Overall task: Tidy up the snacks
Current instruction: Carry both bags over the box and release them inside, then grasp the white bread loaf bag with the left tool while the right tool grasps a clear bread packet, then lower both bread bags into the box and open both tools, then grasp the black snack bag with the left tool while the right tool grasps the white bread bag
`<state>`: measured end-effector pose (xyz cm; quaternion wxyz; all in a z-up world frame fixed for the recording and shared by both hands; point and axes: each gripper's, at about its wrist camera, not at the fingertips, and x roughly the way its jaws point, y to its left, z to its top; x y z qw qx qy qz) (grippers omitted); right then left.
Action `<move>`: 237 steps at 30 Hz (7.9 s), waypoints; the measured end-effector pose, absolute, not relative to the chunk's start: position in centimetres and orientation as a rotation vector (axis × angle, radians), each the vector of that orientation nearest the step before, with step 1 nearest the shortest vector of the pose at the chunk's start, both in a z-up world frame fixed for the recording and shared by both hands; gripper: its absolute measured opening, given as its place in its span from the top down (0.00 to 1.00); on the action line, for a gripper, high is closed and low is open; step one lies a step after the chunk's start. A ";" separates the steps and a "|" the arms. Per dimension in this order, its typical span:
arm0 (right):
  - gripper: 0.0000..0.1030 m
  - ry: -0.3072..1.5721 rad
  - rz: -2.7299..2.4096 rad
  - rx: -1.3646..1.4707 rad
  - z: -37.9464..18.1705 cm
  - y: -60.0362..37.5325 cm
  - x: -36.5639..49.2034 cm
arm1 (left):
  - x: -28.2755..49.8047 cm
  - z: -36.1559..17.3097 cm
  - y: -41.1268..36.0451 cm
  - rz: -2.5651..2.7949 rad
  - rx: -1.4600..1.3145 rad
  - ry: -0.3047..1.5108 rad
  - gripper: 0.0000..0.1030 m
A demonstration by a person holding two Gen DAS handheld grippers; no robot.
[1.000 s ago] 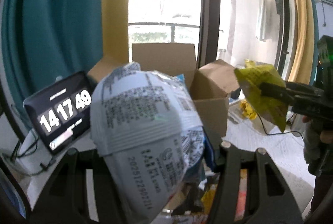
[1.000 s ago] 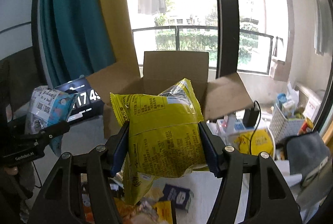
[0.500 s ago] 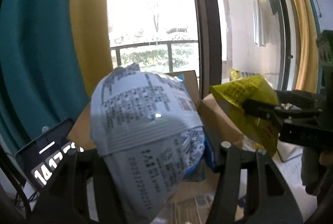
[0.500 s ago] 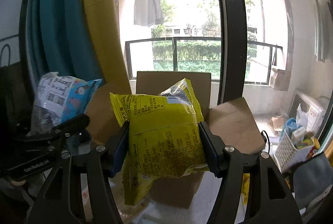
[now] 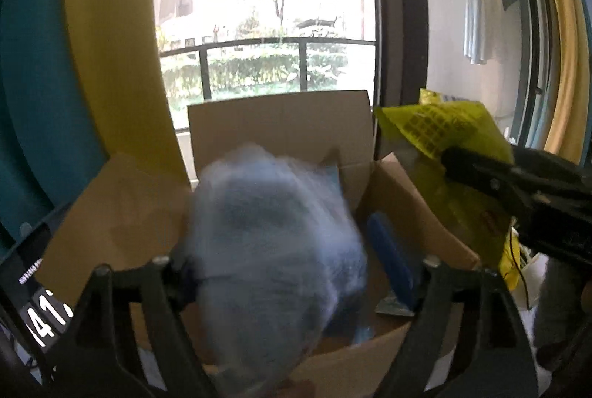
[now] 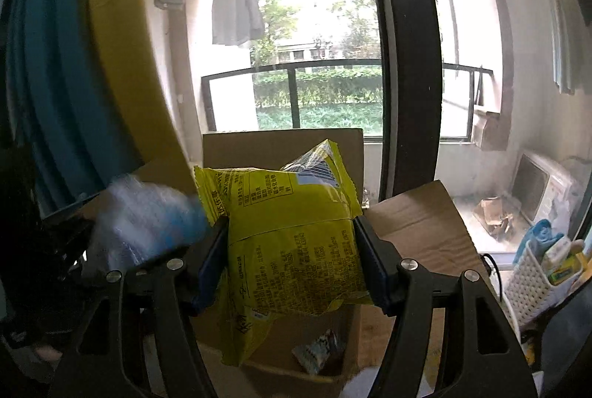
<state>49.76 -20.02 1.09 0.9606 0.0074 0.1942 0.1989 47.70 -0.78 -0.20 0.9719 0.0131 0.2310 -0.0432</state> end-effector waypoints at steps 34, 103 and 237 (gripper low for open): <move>0.14 0.486 0.452 -0.013 0.0 -19.7 36.3 | 30.8 0.8 2.5 -0.076 -0.063 0.438 0.11; 0.78 0.782 0.438 0.187 -8.8 -30.6 32.5 | 30.4 -15.2 0.8 -0.098 -0.027 0.936 0.12; 0.98 0.871 0.401 0.147 -14.1 -28.0 26.6 | 28.7 -15.3 -2.0 -0.261 0.127 0.874 0.66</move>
